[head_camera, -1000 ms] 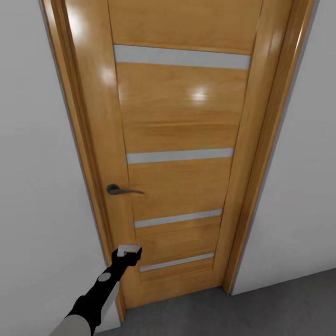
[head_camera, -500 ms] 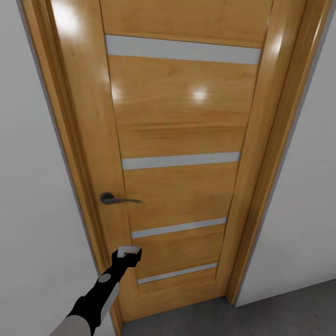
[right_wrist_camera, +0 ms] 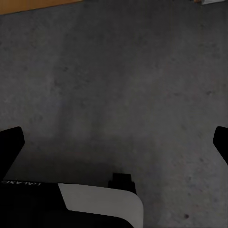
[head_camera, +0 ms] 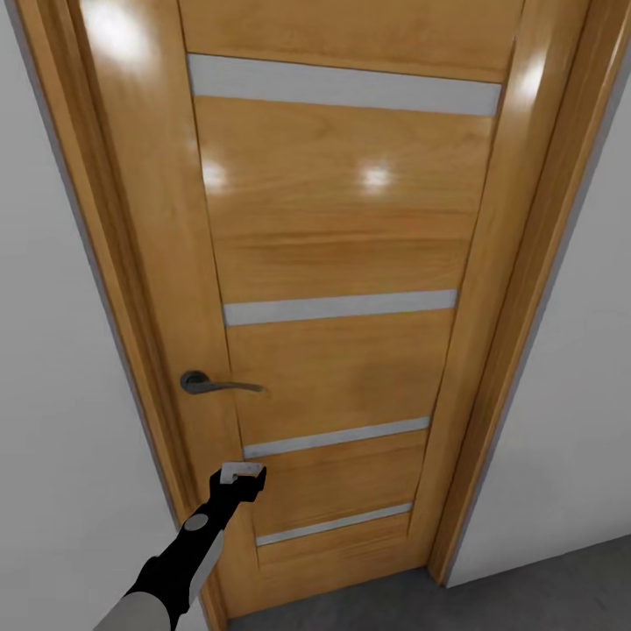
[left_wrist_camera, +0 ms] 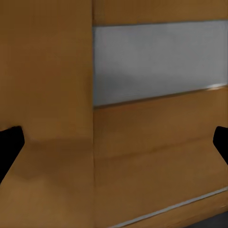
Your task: Move the two storage containers from the living room to the garage. In the garage, place one container on the floor and stack the other container on top of it (either order is fine).
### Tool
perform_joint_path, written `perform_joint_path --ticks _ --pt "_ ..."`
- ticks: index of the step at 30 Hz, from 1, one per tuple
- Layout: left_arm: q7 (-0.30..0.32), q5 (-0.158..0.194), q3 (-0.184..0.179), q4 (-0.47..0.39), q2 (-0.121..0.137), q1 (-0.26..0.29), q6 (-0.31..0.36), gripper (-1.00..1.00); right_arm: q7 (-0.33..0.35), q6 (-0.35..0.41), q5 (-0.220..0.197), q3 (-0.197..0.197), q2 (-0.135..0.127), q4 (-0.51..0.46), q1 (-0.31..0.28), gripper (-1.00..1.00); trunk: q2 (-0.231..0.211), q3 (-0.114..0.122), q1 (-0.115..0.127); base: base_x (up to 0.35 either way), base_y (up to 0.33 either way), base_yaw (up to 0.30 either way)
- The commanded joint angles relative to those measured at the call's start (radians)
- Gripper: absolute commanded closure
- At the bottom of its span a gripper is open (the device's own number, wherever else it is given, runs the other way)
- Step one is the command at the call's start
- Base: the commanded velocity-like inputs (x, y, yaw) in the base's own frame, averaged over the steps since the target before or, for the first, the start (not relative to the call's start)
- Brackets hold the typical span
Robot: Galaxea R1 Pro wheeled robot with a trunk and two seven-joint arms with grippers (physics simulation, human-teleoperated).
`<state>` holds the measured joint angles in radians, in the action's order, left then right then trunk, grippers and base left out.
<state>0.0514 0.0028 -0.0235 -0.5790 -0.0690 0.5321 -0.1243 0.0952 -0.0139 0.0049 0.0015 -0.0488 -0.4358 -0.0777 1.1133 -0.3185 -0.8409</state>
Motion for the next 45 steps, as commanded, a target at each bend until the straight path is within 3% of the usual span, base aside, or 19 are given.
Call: perform_joint_path --ticks 1,45 --pt "0.002 0.0 0.0 0.001 0.0 0.001 -0.003 -1.0 0.003 -0.001 0.001 0.0 0.0 0.0 -0.001 -1.0 0.001 -0.001 0.0 0.029 0.0 0.0" --pt "0.002 0.0 -0.001 0.001 0.002 0.002 0.0 -1.0 0.003 -0.001 0.001 0.0 0.0 0.003 -0.001 -1.0 0.001 -0.001 0.0 0.06 0.0 0.0"
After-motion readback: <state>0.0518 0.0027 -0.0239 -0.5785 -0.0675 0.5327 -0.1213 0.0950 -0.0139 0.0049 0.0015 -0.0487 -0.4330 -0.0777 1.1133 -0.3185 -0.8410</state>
